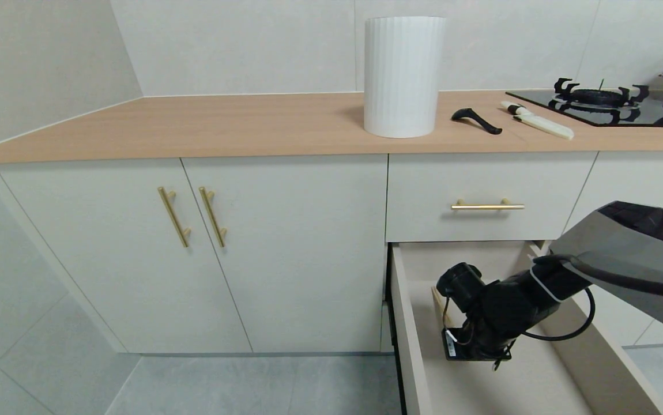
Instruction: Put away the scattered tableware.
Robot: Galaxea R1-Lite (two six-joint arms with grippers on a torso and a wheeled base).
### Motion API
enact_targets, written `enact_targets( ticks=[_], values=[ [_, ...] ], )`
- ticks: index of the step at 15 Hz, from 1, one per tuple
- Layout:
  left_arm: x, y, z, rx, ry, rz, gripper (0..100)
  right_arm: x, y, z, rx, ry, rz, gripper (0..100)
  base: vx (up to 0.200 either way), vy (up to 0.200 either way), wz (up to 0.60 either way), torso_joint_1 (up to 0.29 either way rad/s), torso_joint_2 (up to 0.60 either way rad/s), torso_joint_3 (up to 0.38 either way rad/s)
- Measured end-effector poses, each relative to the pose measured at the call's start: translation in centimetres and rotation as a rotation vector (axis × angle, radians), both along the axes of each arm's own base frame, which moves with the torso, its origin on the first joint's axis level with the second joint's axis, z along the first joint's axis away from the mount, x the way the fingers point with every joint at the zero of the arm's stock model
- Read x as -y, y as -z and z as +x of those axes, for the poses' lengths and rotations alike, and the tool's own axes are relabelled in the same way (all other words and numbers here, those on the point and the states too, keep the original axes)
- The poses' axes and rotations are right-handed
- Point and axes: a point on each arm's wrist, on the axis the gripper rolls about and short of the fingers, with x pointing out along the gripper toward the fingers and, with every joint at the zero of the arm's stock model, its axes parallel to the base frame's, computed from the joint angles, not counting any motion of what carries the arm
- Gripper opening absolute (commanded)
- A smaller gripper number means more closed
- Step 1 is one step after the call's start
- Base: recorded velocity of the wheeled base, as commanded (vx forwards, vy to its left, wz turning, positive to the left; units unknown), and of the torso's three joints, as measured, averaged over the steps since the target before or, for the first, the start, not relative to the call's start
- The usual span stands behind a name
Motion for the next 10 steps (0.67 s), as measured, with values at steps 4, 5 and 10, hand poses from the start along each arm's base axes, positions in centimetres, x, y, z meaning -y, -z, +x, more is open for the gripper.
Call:
enact_targets(
  ticks=[4,5,10],
  values=[
    [0.0,0.0,0.0,0.000,0.000,0.000,100,0.0,0.1,0.0,-0.001,0.000,0.000,100,0.000,0.000,0.00,0.000,0.00,0.000],
    [0.0,0.0,0.0,0.000,0.000,0.000,100,0.0,0.0,0.0,-0.001,0.000,0.000,100,0.000,0.000,0.00,0.000,0.00,0.000],
    [0.0,0.0,0.0,0.000,0.000,0.000,100,0.3,-3.7,-1.0,0.072,-0.009,0.035,100,0.000,0.000,0.00,0.000,0.00,0.000]
  ],
)
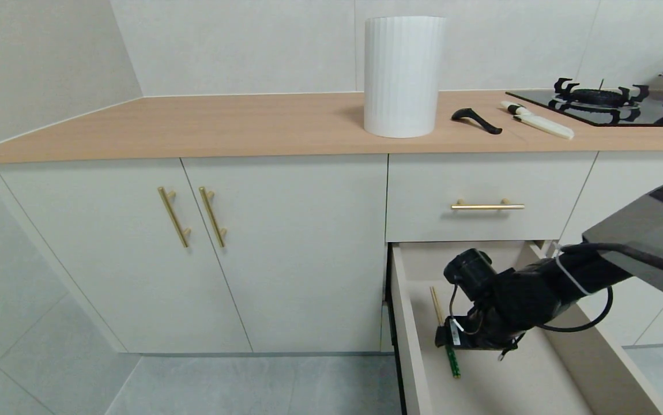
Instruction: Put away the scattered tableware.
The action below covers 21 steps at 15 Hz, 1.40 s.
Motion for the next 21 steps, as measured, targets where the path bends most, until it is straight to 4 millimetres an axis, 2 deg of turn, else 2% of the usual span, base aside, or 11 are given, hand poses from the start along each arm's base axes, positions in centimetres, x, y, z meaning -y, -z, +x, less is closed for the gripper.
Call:
enact_targets(
  ticks=[5,8,12,15,21],
  values=[
    [0.0,0.0,0.0,0.000,0.000,0.000,100,1.6,-8.0,-3.2,0.190,-0.079,0.042,100,0.000,0.000,0.00,0.000,0.00,0.000],
    [0.0,0.0,0.0,0.000,0.000,0.000,100,2.8,-11.1,-5.1,0.282,-0.109,0.038,100,0.000,0.000,0.00,0.000,0.00,0.000],
    [0.0,0.0,0.0,-0.001,0.000,0.000,100,3.8,-13.5,-7.2,0.359,-0.142,0.045,100,0.000,0.000,0.00,0.024,-0.20,-0.270],
    [0.0,0.0,0.0,0.001,0.000,0.000,100,4.2,-14.6,-7.8,0.396,-0.140,0.059,100,0.000,0.000,0.00,0.072,-0.53,-0.347],
    [0.0,0.0,0.0,0.000,0.000,0.000,100,4.3,-14.8,-8.0,0.406,-0.142,0.062,100,0.000,0.000,0.00,0.136,-0.47,-0.331]
  ],
)
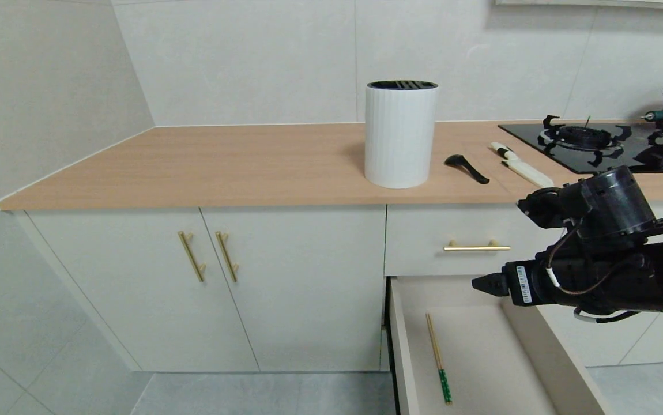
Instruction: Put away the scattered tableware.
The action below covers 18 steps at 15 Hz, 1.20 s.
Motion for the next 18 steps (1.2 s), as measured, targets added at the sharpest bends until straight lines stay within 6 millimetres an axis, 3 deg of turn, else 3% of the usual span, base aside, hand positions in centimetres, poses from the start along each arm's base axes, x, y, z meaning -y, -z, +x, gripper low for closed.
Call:
enact_targets(
  ticks=[5,9,13,15,18],
  values=[
    [0.0,0.0,0.0,0.001,0.000,0.000,100,-0.1,0.1,0.5,0.012,-0.017,-0.016,100,0.000,0.000,0.00,0.172,-0.48,-0.314],
    [0.0,0.0,0.0,0.001,0.000,0.000,100,1.0,0.2,2.9,0.085,-0.014,-0.021,100,0.000,0.000,0.00,0.195,-0.51,-0.303],
    [0.0,0.0,0.0,0.001,0.000,0.000,100,3.6,-1.2,6.9,0.147,-0.106,0.006,100,0.000,0.000,0.00,0.159,-0.38,-0.226],
    [0.0,0.0,0.0,0.000,0.000,0.000,100,5.1,-2.2,10.3,0.203,-0.123,-0.006,100,0.000,0.000,0.00,0.036,-0.07,-0.046],
    [0.0,0.0,0.0,0.000,0.000,0.000,100,6.4,-0.8,15.5,0.218,-0.158,-0.048,100,0.000,0.000,0.00,0.000,0.00,0.000]
  ],
)
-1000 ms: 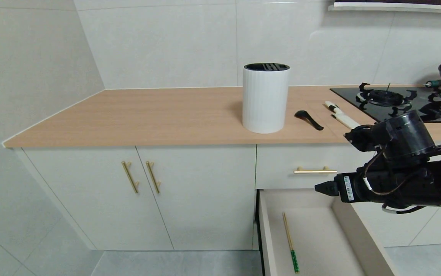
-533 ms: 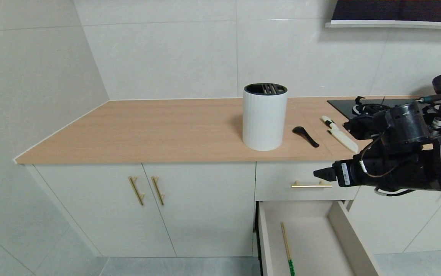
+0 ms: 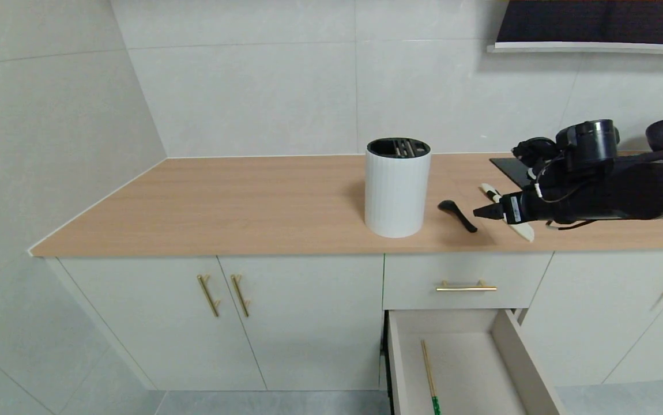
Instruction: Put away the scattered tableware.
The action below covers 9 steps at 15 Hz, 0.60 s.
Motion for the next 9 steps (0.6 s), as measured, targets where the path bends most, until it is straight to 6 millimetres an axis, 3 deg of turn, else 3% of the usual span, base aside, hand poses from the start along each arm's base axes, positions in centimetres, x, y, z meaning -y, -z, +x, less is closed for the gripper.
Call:
enact_targets(
  ticks=[4,9],
  values=[
    [0.0,0.0,0.0,0.000,0.000,0.000,100,-0.2,3.9,4.9,-0.027,-0.021,-0.019,100,0.000,0.000,0.00,0.000,0.00,0.000],
    [0.0,0.0,0.0,0.000,0.000,0.000,100,-0.5,6.8,8.4,-0.010,-0.022,-0.013,100,0.000,0.000,0.00,0.000,0.00,0.000]
  ],
)
